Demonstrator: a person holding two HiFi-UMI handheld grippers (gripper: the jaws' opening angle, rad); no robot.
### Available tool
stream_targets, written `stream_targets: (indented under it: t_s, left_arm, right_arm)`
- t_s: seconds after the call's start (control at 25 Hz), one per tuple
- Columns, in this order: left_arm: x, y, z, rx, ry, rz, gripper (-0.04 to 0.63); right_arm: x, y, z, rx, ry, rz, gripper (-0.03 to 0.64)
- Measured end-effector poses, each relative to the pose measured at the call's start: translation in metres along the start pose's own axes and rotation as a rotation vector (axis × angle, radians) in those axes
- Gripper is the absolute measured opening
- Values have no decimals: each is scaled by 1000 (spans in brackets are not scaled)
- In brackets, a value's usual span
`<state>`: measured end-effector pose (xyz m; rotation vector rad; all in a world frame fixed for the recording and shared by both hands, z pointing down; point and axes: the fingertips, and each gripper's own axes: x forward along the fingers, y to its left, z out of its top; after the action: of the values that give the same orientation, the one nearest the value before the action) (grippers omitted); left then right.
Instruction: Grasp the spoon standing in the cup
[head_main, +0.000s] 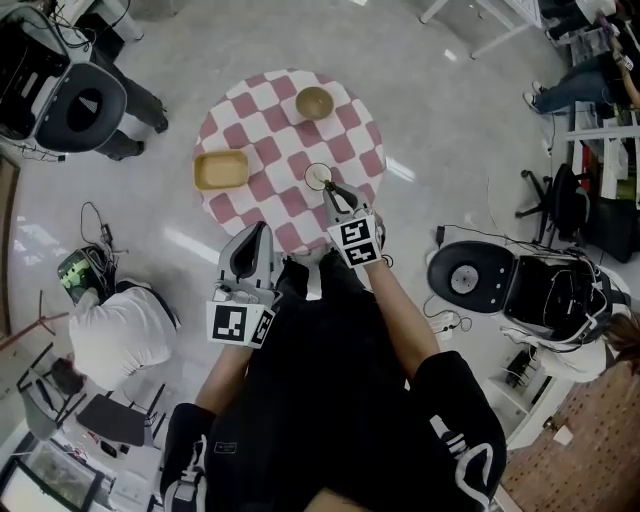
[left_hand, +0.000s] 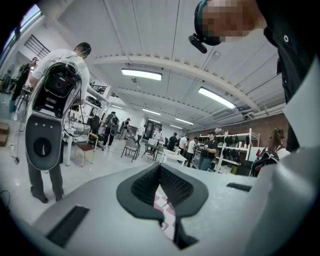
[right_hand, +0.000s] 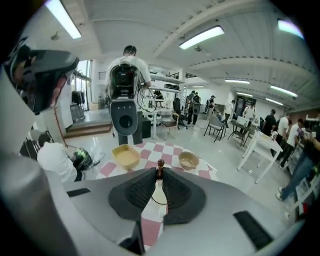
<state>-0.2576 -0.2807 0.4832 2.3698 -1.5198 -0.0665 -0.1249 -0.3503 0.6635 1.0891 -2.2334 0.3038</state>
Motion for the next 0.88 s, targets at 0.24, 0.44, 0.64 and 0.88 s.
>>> stream_targets:
  t_s: [0.24,0.44,0.64,0.88]
  left_arm:
    - [6,-27,14,17,-33,20,8]
    - [16,-45,29,44,-76,39,8]
    - [19,-56,25,45,-90,71,8]
    - [24,-74,15,61,-88,89,8]
  right_arm:
    - [-45,-13,29,126,-122,34,58]
    - [-79,-22,55,172,-209,67,58]
    - [-110,-26,72,167,-275,79,58]
    - [-137,-31,75,159,-312,99,58]
